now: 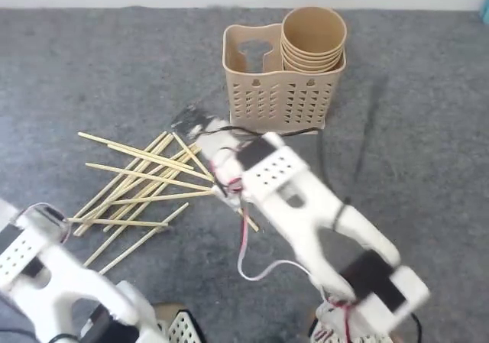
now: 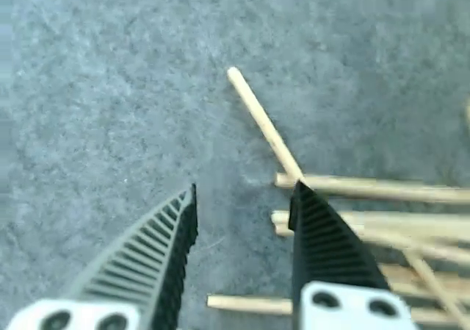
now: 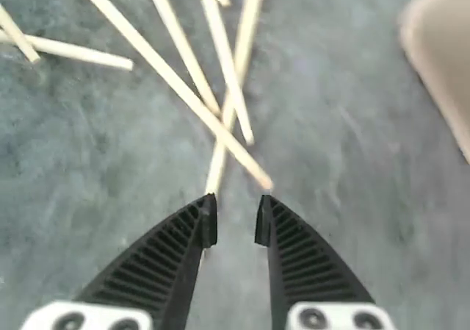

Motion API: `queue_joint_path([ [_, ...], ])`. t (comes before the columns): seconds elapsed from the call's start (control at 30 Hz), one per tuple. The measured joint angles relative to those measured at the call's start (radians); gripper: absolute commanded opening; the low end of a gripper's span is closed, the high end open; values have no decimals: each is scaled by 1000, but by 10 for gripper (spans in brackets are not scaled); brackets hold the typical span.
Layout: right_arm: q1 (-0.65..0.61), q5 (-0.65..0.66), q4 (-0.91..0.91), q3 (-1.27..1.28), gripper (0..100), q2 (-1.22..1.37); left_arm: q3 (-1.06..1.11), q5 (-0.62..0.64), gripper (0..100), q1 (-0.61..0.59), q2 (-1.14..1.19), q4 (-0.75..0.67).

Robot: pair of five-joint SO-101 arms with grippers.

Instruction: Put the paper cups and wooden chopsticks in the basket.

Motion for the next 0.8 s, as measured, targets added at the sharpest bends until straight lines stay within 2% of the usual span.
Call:
queue_joint_path([
  [0.1,-18,6,-52,-46,199,91,0,31,199,-23,0,-21],
  [0.3,-57,11,-97,-153,199,204,0,143,199,-66,0,-80],
  [0.47,-126,11,-101,-239,199,284,0,158,199,-71,0,-87],
  [0.8,-123,14,-181,-292,199,388,0,235,199,-133,0,-152],
])
